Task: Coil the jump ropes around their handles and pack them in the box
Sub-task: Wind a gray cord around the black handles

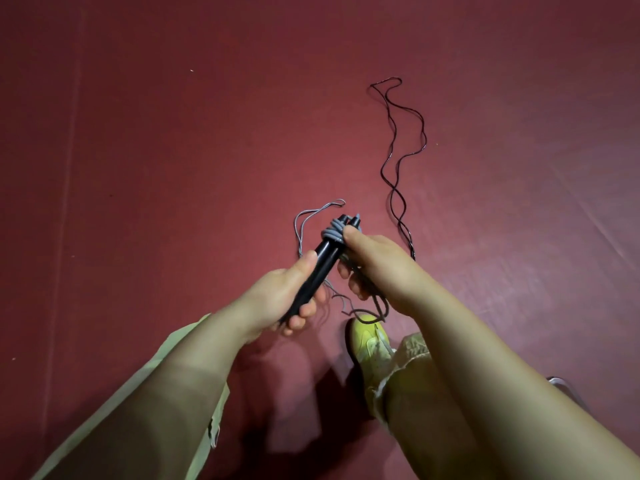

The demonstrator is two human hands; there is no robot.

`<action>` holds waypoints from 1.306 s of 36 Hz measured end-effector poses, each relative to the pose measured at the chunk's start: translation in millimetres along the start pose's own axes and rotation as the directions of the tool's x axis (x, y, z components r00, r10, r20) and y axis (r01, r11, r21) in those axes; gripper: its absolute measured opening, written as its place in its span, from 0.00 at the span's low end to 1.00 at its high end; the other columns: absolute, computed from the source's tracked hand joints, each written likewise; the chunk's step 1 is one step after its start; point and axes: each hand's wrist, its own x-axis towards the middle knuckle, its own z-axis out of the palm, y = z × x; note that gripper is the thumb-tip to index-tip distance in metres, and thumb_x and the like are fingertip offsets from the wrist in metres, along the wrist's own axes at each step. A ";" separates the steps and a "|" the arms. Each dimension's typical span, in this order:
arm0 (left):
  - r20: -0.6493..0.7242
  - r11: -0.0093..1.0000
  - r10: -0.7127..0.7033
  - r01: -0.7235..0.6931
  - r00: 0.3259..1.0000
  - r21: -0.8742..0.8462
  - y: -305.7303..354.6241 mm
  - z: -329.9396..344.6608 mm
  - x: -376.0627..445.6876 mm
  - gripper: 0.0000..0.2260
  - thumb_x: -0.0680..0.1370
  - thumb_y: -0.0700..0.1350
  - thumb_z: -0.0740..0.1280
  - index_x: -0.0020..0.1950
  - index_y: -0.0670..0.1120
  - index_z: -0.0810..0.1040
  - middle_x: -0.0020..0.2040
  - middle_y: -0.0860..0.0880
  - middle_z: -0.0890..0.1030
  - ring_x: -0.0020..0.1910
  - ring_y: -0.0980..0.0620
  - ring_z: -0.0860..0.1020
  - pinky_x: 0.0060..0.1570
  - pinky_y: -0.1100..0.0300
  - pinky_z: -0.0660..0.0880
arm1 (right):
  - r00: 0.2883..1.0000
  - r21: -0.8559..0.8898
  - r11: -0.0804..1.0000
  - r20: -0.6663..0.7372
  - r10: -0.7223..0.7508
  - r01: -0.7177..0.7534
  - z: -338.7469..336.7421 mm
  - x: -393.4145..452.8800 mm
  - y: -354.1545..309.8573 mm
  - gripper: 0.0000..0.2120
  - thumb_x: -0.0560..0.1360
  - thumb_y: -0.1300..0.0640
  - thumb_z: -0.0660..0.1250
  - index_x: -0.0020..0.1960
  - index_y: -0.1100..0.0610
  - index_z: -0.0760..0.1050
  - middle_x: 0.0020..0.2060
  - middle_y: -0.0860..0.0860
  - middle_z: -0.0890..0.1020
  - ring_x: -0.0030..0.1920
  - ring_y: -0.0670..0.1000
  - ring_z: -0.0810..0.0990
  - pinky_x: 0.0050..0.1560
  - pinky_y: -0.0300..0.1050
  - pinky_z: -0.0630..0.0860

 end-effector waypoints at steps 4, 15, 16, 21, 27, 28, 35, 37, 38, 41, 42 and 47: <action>-0.110 0.987 0.023 -0.005 0.994 0.160 -2.8 0.8 6.2 0.25 0.80 0.62 0.50 0.42 0.44 0.74 0.25 0.53 0.70 0.22 0.55 0.66 0.23 0.65 0.61 | 0.998 -0.055 0.997 -0.038 0.051 -0.053 -1.6 1.5 2.5 0.21 0.83 0.48 0.54 0.44 0.61 0.75 0.28 0.52 0.71 0.23 0.50 0.67 0.25 0.38 0.63; -0.380 0.719 0.184 0.139 0.907 0.681 -3.5 -8.5 10.8 0.24 0.76 0.66 0.53 0.40 0.47 0.71 0.37 0.50 0.76 0.42 0.43 0.76 0.38 0.54 0.67 | 0.967 -0.367 0.930 -0.245 -0.063 -0.033 16.4 0.1 8.8 0.26 0.81 0.41 0.53 0.35 0.57 0.75 0.24 0.48 0.71 0.28 0.50 0.71 0.33 0.45 0.65; -0.405 0.654 0.211 0.180 0.889 0.735 -3.7 -7.4 9.5 0.23 0.76 0.67 0.53 0.41 0.48 0.70 0.38 0.50 0.76 0.44 0.43 0.77 0.38 0.55 0.66 | 0.969 -0.344 0.938 -0.243 -0.041 -0.047 19.3 0.0 8.8 0.28 0.81 0.40 0.52 0.35 0.57 0.76 0.24 0.48 0.72 0.28 0.49 0.72 0.33 0.45 0.65; -0.405 0.416 0.446 0.216 0.798 0.883 -2.7 -0.2 4.1 0.22 0.74 0.69 0.54 0.54 0.53 0.71 0.47 0.50 0.79 0.51 0.43 0.78 0.39 0.56 0.66 | 0.952 -0.179 0.972 -0.293 0.093 -0.150 21.9 -1.0 5.5 0.30 0.76 0.32 0.55 0.31 0.57 0.72 0.22 0.46 0.67 0.22 0.48 0.64 0.28 0.41 0.60; -0.373 0.404 0.523 0.162 0.767 0.900 -0.8 2.3 4.2 0.21 0.74 0.67 0.57 0.53 0.52 0.71 0.46 0.50 0.78 0.50 0.44 0.78 0.39 0.55 0.65 | 0.946 -0.130 0.984 -0.315 0.076 -0.122 20.5 -0.6 1.9 0.24 0.76 0.35 0.59 0.36 0.55 0.69 0.25 0.49 0.63 0.24 0.49 0.60 0.32 0.44 0.58; -0.375 0.439 0.501 0.144 0.780 0.887 -0.2 1.9 4.1 0.19 0.74 0.66 0.59 0.52 0.52 0.71 0.43 0.52 0.77 0.48 0.45 0.78 0.38 0.56 0.64 | 0.946 -0.144 0.983 -0.318 0.061 -0.111 19.6 -1.1 1.8 0.24 0.76 0.36 0.59 0.36 0.55 0.69 0.25 0.49 0.63 0.24 0.48 0.60 0.31 0.43 0.58; 0.007 0.991 0.135 -0.134 0.991 -0.019 1.3 -5.8 -0.2 0.26 0.68 0.67 0.60 0.47 0.45 0.78 0.38 0.47 0.81 0.36 0.50 0.78 0.37 0.58 0.74 | 0.959 -0.131 0.988 -0.258 -0.119 0.087 14.1 -3.6 1.6 0.22 0.74 0.39 0.61 0.32 0.55 0.69 0.19 0.43 0.63 0.22 0.45 0.59 0.27 0.41 0.57; 0.240 0.965 0.028 0.037 0.970 -0.261 4.1 -7.9 -5.5 0.33 0.68 0.70 0.52 0.50 0.45 0.80 0.42 0.40 0.83 0.39 0.43 0.82 0.39 0.57 0.78 | 0.970 0.018 0.987 -0.186 -0.155 0.161 13.0 -4.4 0.1 0.18 0.72 0.42 0.59 0.30 0.53 0.67 0.20 0.43 0.63 0.22 0.45 0.58 0.25 0.40 0.56; 0.314 0.957 0.004 0.088 0.949 -0.278 5.6 -7.7 -8.4 0.35 0.68 0.72 0.51 0.49 0.44 0.81 0.42 0.38 0.83 0.37 0.42 0.82 0.40 0.55 0.79 | 0.972 0.060 0.981 -0.160 -0.173 0.185 12.0 -5.4 -1.0 0.17 0.72 0.44 0.58 0.30 0.53 0.65 0.20 0.43 0.63 0.23 0.46 0.58 0.26 0.41 0.54; 0.368 0.947 -0.011 0.128 0.930 -0.296 7.9 -5.4 -11.9 0.37 0.68 0.71 0.50 0.46 0.40 0.80 0.32 0.42 0.79 0.28 0.46 0.77 0.37 0.53 0.77 | 0.968 0.095 0.968 -0.119 -0.220 0.231 9.7 -6.5 -4.5 0.17 0.73 0.45 0.58 0.30 0.53 0.63 0.23 0.46 0.63 0.25 0.48 0.58 0.32 0.52 0.52; 0.344 0.950 -0.006 0.113 0.939 -0.292 9.1 -4.2 -11.6 0.36 0.68 0.70 0.49 0.46 0.39 0.79 0.30 0.44 0.76 0.26 0.48 0.74 0.34 0.55 0.75 | 0.970 0.096 0.969 -0.113 -0.215 0.227 9.2 -6.0 -5.2 0.16 0.73 0.45 0.58 0.31 0.54 0.63 0.24 0.49 0.63 0.26 0.49 0.58 0.33 0.53 0.52; 0.102 0.972 -0.035 0.058 0.994 -0.227 7.8 0.2 -3.9 0.32 0.74 0.69 0.47 0.42 0.42 0.75 0.27 0.48 0.69 0.22 0.52 0.65 0.28 0.62 0.65 | 0.978 -0.053 0.990 -0.158 -0.135 0.128 5.4 -0.6 1.0 0.15 0.82 0.48 0.58 0.43 0.58 0.69 0.31 0.54 0.70 0.29 0.50 0.64 0.30 0.44 0.60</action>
